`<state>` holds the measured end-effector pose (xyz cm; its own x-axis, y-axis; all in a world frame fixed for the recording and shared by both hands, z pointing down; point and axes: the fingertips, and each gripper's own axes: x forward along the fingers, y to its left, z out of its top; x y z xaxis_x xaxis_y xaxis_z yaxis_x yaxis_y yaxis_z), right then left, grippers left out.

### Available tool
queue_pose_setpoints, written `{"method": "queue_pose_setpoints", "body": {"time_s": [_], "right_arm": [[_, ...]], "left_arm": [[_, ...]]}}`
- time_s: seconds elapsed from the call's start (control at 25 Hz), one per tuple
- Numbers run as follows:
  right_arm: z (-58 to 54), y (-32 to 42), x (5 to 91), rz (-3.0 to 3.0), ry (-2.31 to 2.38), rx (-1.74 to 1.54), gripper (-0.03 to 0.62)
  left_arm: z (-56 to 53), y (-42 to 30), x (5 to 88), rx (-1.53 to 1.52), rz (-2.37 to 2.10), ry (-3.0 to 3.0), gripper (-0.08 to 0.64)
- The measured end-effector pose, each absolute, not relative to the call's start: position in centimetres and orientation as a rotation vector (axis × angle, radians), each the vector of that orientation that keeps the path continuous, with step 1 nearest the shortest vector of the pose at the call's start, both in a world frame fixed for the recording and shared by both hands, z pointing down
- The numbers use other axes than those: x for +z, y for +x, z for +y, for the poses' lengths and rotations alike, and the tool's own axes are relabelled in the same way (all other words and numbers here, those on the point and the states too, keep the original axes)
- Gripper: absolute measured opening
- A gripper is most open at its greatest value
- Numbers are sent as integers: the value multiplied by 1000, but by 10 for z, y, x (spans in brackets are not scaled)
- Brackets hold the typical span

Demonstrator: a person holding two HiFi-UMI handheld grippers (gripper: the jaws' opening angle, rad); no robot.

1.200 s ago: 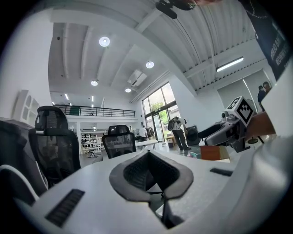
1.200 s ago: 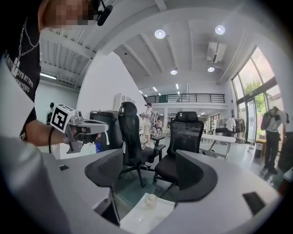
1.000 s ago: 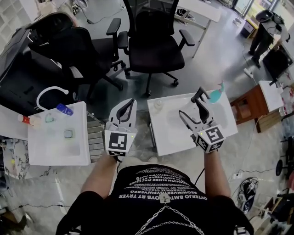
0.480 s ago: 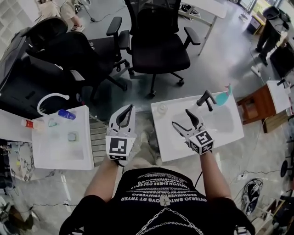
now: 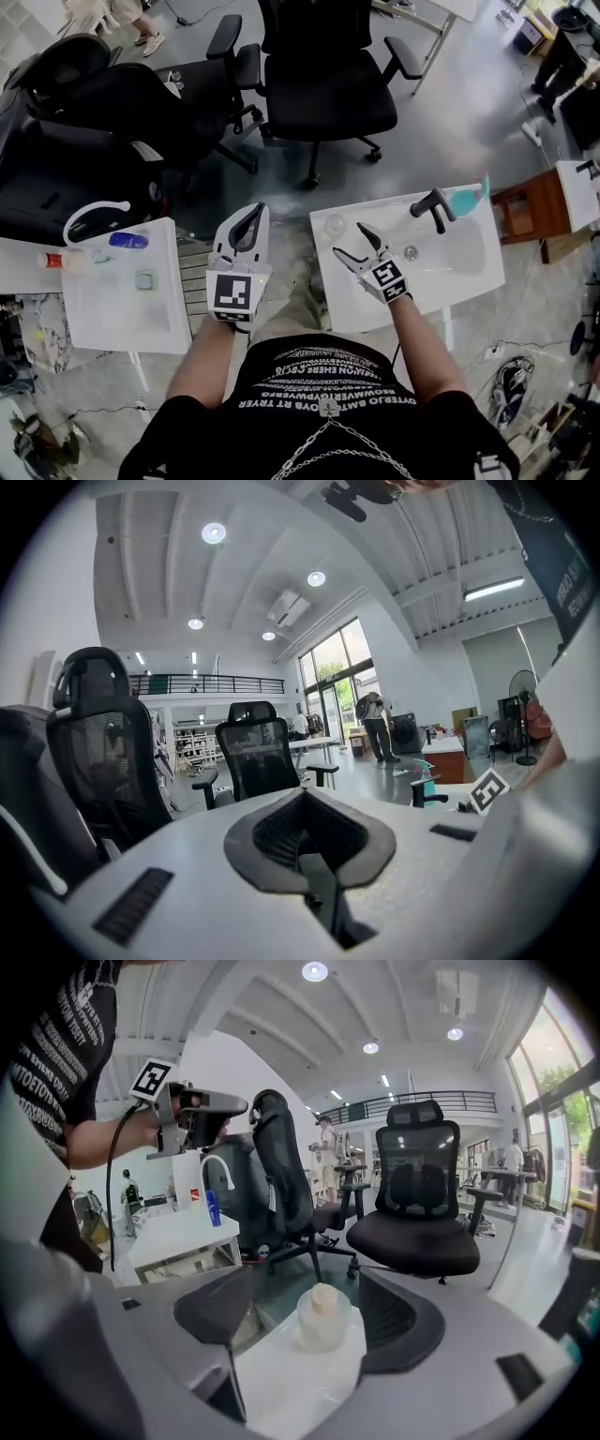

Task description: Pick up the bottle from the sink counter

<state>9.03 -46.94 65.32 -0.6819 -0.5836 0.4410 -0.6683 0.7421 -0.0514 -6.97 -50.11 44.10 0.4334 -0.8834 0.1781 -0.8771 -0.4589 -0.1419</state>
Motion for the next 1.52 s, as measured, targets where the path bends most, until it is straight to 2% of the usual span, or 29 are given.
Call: {"method": "queue_pose_setpoints", "body": {"time_s": [0.44, 0.88, 1.24, 1.52], "right_arm": [[-516, 75, 746, -2458, 833, 301, 345], [-540, 50, 796, -2417, 808, 274, 353], [-539, 60, 801, -2345, 849, 220, 334], [-535, 76, 764, -2290, 852, 287, 334]], "left_arm": [[-551, -50, 455, -261, 1514, -2714, 6], [-584, -63, 489, -271, 1580, -2746, 5], [-580, -55, 486, -308, 1552, -2722, 6], [-566, -56, 470, -320, 1553, -2700, 6]]}}
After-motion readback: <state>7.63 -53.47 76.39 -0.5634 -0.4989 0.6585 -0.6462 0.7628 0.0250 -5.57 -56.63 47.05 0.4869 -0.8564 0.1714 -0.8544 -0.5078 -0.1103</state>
